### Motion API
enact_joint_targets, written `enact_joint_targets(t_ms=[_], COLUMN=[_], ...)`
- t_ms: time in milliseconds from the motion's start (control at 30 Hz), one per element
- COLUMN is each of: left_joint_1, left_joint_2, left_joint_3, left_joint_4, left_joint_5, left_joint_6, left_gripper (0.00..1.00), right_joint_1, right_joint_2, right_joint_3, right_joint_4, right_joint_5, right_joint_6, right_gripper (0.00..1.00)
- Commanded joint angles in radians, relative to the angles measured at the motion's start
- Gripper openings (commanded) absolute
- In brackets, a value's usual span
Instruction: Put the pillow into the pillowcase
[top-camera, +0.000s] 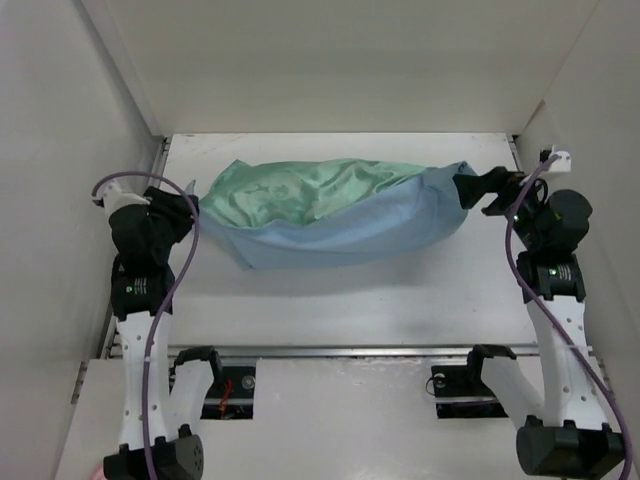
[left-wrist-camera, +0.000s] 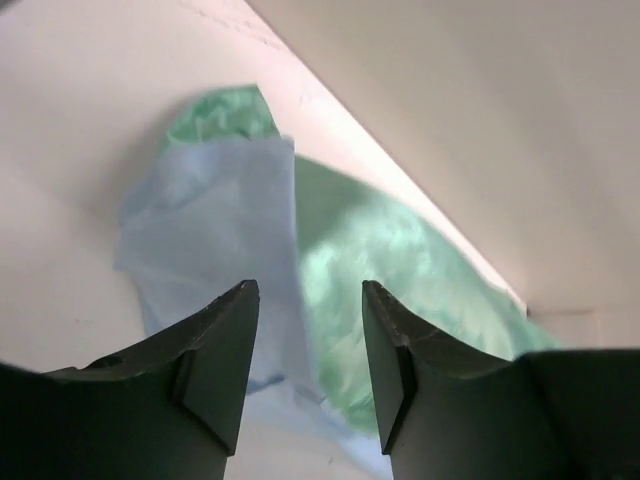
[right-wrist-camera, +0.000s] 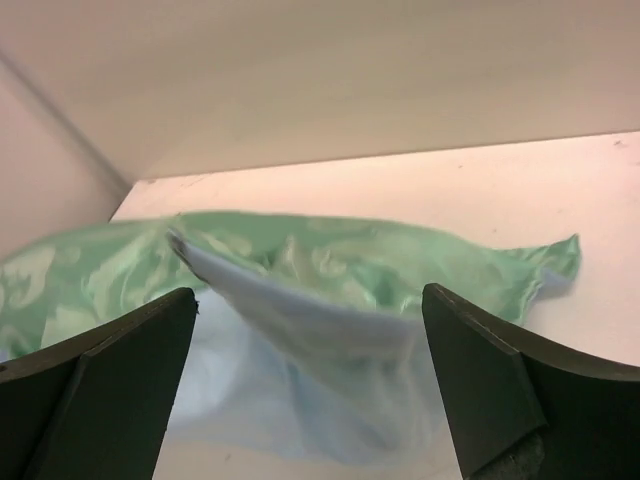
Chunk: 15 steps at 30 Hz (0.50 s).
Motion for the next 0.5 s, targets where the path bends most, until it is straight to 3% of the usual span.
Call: enact_joint_targets(t_ms=[0,100,133,200,267,333,367,400,467], left_joint_1=[-0.001,-0.001,-0.001,-0.001,-0.001,-0.012,-0.012,-0.039,-0.058], left_joint_2=[0.056,0.056,0.056,0.044,0.074,0.168,0.204,0.272,0.324], left_joint_3=[0.142,0.242,0.286,0.287,0.273,0.273,0.286,0.297,0.332], left_joint_4=[-0.147,-0.206,-0.206,-0.086,0.022,0.12,0.121,0.121,0.058], left_joint_5=[-0.176,-0.313,-0.382,-0.38,-0.242,-0.119,-0.047,-0.034,-0.084], left_joint_6=[0.005,0.005,-0.004,0.005,0.005,0.014,0.014,0.026,0.046], left_gripper=[0.43,0.46,0.54,0.5,0.5,0.5,0.55,0.97,1.0], right_joint_1=[0.002,0.002,0.002,0.002,0.002,0.002,0.002,0.002,0.002], right_joint_2=[0.052,0.049,0.017,-0.023,-0.022,0.036,0.118,0.16,0.258], right_joint_3=[0.119,0.236,0.249,0.223,0.194,0.207,0.229,0.25,0.305], right_joint_4=[-0.218,-0.335,-0.336,-0.291,-0.151,-0.09,-0.09,-0.114,-0.176], right_joint_5=[0.141,0.321,0.367,0.519,0.495,0.316,0.271,0.241,0.205], right_joint_6=[-0.036,-0.105,-0.105,-0.06,-0.027,-0.027,-0.018,-0.018,-0.018], right_gripper=[1.0,1.0,1.0,1.0,1.0,1.0,1.0,1.0,1.0])
